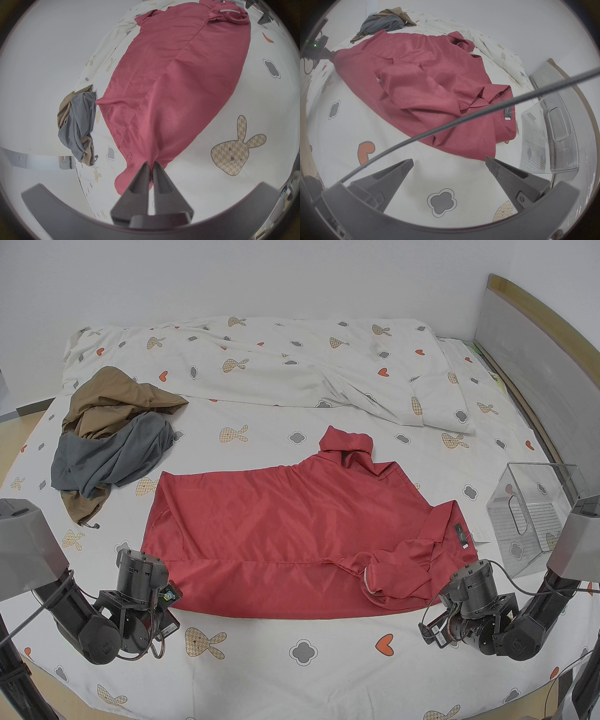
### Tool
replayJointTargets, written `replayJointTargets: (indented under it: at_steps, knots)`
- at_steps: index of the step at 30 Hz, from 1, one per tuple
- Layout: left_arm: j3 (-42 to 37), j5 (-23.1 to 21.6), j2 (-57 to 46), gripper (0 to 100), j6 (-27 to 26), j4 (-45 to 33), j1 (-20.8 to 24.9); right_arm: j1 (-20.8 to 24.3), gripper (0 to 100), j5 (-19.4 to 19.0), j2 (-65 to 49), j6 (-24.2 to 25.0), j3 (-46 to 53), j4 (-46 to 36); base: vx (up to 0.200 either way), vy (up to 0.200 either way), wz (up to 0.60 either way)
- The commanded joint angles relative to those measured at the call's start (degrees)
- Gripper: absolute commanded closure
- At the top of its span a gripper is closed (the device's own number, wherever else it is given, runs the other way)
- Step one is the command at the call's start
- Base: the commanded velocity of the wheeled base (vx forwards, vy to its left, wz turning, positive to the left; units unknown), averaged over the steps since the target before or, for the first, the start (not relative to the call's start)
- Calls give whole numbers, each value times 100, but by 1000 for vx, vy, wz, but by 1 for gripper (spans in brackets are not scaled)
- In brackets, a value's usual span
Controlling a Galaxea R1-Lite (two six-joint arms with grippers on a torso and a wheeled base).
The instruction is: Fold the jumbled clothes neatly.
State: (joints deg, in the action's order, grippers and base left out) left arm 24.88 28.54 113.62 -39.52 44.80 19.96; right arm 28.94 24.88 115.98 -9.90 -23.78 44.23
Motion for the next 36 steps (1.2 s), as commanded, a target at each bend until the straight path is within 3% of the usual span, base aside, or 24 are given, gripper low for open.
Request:
replayJointTargets:
  at_steps: [1,8,36]
  knots:
    - [-36,3,-50,100,-3,2,0,33,0,105,276,-3,-74,60,0,0,0]
    - [-106,3,-76,100,-3,2,0,-29,0,157,373,-38,-214,517,0,0,0]
    - [-177,3,-120,100,6,2,-18,-117,0,175,786,-258,-751,534,0,0,0]
